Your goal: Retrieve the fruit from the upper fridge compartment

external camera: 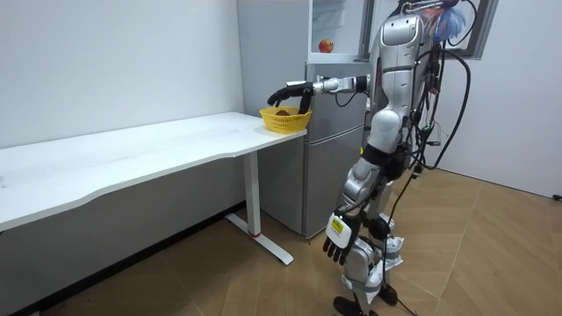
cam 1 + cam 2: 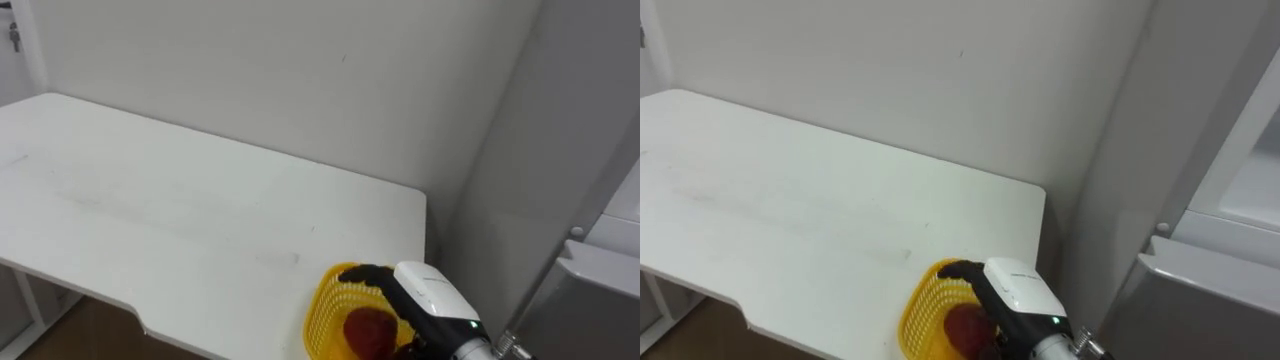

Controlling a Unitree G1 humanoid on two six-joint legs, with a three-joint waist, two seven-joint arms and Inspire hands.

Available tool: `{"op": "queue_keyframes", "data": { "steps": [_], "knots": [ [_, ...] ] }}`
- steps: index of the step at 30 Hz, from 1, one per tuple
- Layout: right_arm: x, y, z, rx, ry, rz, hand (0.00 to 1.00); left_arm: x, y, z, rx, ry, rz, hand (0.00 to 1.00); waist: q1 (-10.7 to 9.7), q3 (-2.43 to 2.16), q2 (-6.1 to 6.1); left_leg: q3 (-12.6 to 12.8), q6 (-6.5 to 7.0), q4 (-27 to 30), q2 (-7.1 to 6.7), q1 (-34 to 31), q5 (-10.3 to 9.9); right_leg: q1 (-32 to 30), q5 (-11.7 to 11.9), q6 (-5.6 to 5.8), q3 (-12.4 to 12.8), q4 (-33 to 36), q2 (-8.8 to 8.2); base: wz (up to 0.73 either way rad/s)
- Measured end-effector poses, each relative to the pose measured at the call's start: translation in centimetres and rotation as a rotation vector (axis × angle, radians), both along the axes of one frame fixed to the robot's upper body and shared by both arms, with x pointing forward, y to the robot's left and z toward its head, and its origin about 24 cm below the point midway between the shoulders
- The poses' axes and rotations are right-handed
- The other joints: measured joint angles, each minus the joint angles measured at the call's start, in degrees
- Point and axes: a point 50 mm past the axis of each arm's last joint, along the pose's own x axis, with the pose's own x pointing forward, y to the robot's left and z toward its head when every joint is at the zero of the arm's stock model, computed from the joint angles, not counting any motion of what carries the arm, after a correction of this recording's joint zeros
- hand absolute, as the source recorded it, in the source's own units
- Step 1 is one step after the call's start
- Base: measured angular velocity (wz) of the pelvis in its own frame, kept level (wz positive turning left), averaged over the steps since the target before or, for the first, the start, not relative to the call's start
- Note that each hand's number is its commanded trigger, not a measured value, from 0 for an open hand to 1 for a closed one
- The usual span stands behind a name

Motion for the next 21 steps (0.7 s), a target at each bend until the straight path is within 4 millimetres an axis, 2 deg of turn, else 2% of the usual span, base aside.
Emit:
{"op": "queue_keyframes", "data": {
  "steps": [21],
  "knots": [
    [0.03,-0.13,-0.12,-0.014,-0.006,-0.008,0.0,0.15,0.2,0.12,-0.007,-0.004,0.007,0.0,0.1,0.1,-0.09,-0.1,0.0,1.1,-0.01,-0.5,0.0,-0.2,0.0,0.0,0.0,0.0,-0.02,0.0]
  ]
}}
